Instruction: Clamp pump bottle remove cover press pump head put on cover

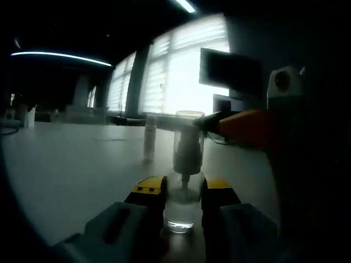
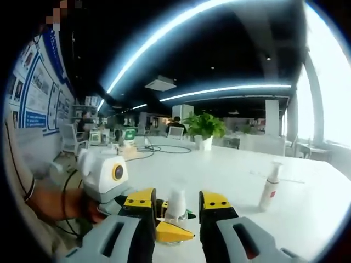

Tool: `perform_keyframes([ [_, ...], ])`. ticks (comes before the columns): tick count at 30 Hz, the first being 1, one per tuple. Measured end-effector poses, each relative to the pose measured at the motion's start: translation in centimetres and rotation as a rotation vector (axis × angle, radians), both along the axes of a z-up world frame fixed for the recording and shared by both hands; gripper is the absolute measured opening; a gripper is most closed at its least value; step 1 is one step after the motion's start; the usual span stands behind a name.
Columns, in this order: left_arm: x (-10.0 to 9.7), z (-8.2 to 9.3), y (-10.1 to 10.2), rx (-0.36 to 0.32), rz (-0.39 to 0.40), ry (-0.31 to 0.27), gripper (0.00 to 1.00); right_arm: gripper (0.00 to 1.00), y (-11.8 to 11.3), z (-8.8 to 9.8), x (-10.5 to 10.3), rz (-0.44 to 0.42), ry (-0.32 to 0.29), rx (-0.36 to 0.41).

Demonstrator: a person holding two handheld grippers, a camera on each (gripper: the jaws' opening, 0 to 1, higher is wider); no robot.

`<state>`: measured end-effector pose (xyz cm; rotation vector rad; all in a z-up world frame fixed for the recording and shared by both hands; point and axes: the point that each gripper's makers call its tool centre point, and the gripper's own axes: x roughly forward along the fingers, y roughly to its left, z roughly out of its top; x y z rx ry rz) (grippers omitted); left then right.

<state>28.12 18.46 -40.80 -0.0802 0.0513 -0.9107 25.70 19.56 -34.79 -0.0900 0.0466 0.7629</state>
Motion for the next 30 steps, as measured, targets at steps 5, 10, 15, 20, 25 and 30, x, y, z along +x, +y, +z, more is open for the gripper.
perform_keyframes([
  [5,-0.1,0.0,-0.1,0.001,-0.003,-0.002,0.16,0.25,0.2,-0.1,0.3,-0.001,0.004,0.002],
  [10,-0.2,0.0,-0.2,0.004,-0.007,-0.004,0.16,0.21,0.5,-0.1,0.5,-0.002,0.01,0.008],
  [15,-0.2,0.0,-0.1,0.001,-0.004,-0.001,0.16,0.21,1.1,-0.2,0.8,0.009,0.019,0.012],
  [20,-0.3,0.0,-0.2,0.002,-0.011,-0.004,0.16,0.21,1.9,-0.4,1.0,0.019,0.028,0.012],
  [25,-0.3,0.0,-0.2,0.007,-0.017,-0.011,0.16,0.18,2.0,-0.7,1.2,0.013,0.037,0.016],
  [30,-0.3,-0.1,-0.3,0.011,-0.022,-0.015,0.16,0.13,1.6,-0.8,1.2,0.003,0.045,0.028],
])
